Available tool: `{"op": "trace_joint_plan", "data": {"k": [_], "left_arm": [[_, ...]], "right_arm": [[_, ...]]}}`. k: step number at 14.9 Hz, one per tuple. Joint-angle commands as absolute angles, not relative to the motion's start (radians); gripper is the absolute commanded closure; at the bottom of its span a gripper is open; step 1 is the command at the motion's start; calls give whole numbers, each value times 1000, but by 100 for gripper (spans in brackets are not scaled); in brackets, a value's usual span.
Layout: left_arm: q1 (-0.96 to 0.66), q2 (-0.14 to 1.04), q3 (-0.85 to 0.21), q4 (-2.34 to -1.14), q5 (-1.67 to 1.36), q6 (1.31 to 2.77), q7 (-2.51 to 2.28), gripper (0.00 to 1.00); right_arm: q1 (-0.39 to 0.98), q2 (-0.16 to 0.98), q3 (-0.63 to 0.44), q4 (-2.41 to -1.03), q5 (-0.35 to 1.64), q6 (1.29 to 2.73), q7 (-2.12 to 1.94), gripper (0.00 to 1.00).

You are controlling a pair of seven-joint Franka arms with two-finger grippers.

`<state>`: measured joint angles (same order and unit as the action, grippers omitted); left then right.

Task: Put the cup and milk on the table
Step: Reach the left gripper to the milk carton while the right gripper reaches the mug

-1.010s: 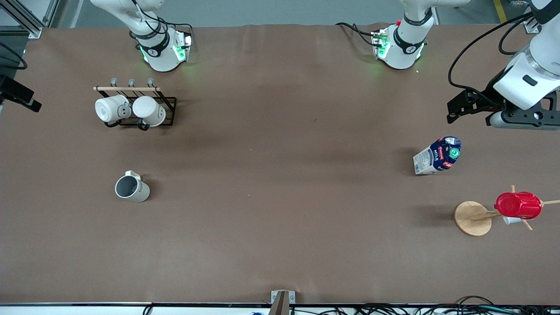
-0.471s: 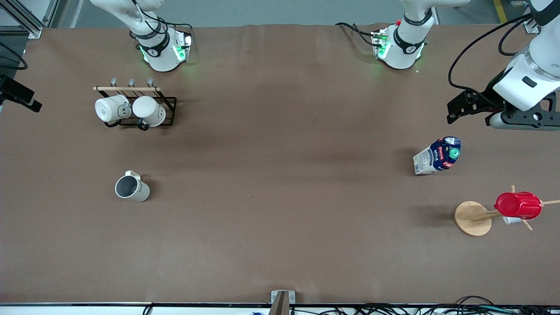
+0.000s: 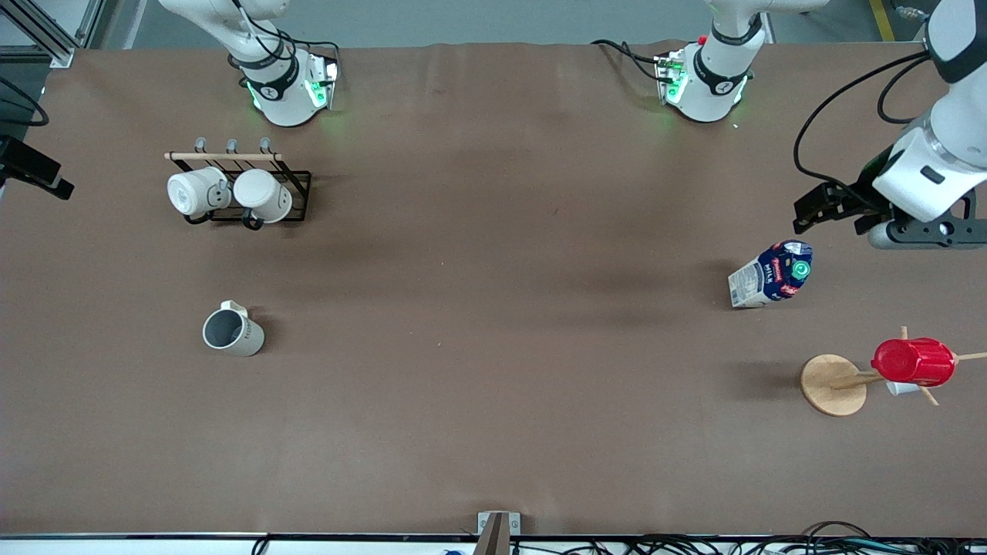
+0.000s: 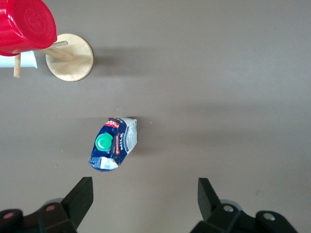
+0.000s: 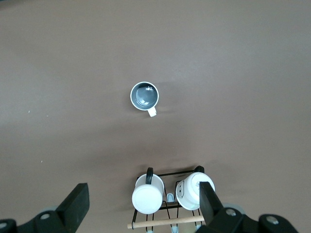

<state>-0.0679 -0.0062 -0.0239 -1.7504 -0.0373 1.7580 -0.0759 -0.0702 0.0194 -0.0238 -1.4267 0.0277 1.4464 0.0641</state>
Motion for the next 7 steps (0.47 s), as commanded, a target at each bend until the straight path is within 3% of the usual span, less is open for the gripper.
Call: {"op": "trace_joint_plan", "data": {"k": [1,5,7], "left_arm": [[-69,-2,-15,-1843,-38,1869,-64,0],[-55,14,-12,-1971,-38,2029,-63,0],[-49,34,-12,-2005,-38,2077,-63,0]], "right_arm": [[-74,57,-20,-1442,40,1491,52,0],[-57,182,-18,-1501,40,1604,43,0],[-55,189,-18,-1656,40,1788,-21,0]]}}
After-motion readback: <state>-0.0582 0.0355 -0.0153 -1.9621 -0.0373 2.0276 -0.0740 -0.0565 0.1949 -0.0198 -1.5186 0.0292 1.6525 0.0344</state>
